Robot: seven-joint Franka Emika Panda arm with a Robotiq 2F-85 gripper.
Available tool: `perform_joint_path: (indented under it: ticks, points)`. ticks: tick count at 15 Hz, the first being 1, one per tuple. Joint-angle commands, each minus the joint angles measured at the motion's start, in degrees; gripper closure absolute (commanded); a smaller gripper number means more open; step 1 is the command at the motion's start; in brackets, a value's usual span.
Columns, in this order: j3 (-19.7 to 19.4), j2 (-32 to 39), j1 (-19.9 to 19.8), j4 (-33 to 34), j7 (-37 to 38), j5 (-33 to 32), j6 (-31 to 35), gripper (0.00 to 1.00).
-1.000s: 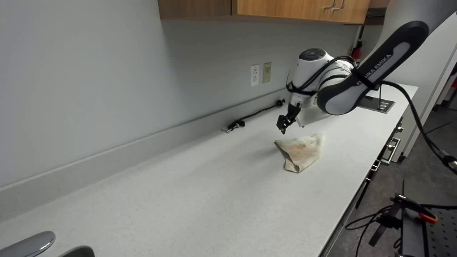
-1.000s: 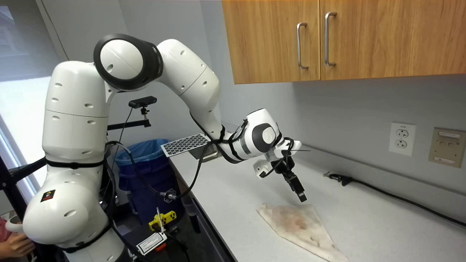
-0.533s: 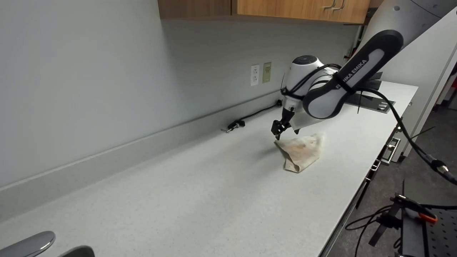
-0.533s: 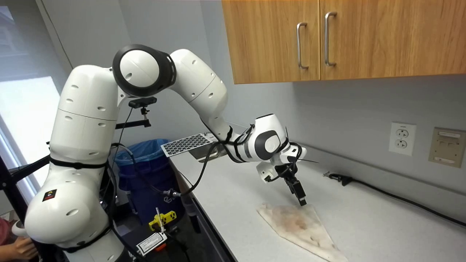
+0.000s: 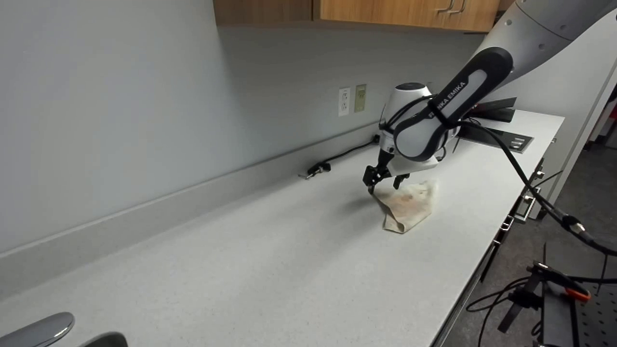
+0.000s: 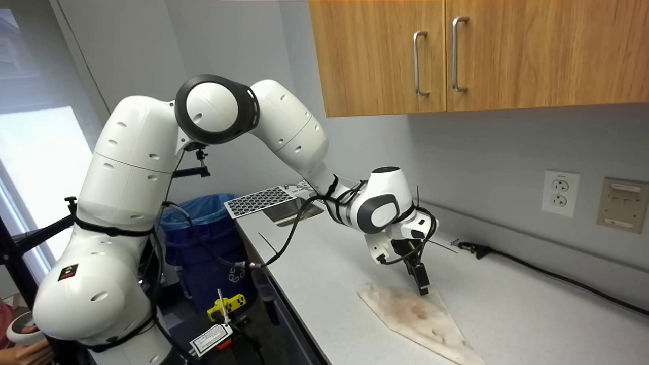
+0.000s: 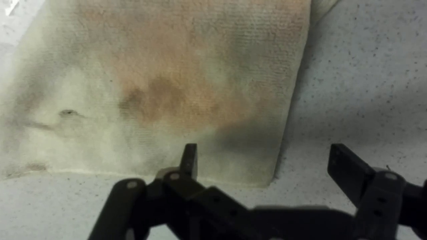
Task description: Spread the towel out on the counter
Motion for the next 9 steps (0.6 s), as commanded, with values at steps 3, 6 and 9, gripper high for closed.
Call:
perform_joint_path:
  ticks: [3, 6, 9]
  points:
    - [1.4, 2.5, -1.5, 2.8, -7.8, 8.1, 0.5, 0.12]
    - [1.4, 2.7, -1.3, 3.3, -9.2, 9.9, 0.3, 0.46]
    - [1.4, 2.8, -1.4, 3.5, -9.8, 10.6, 0.2, 0.70]
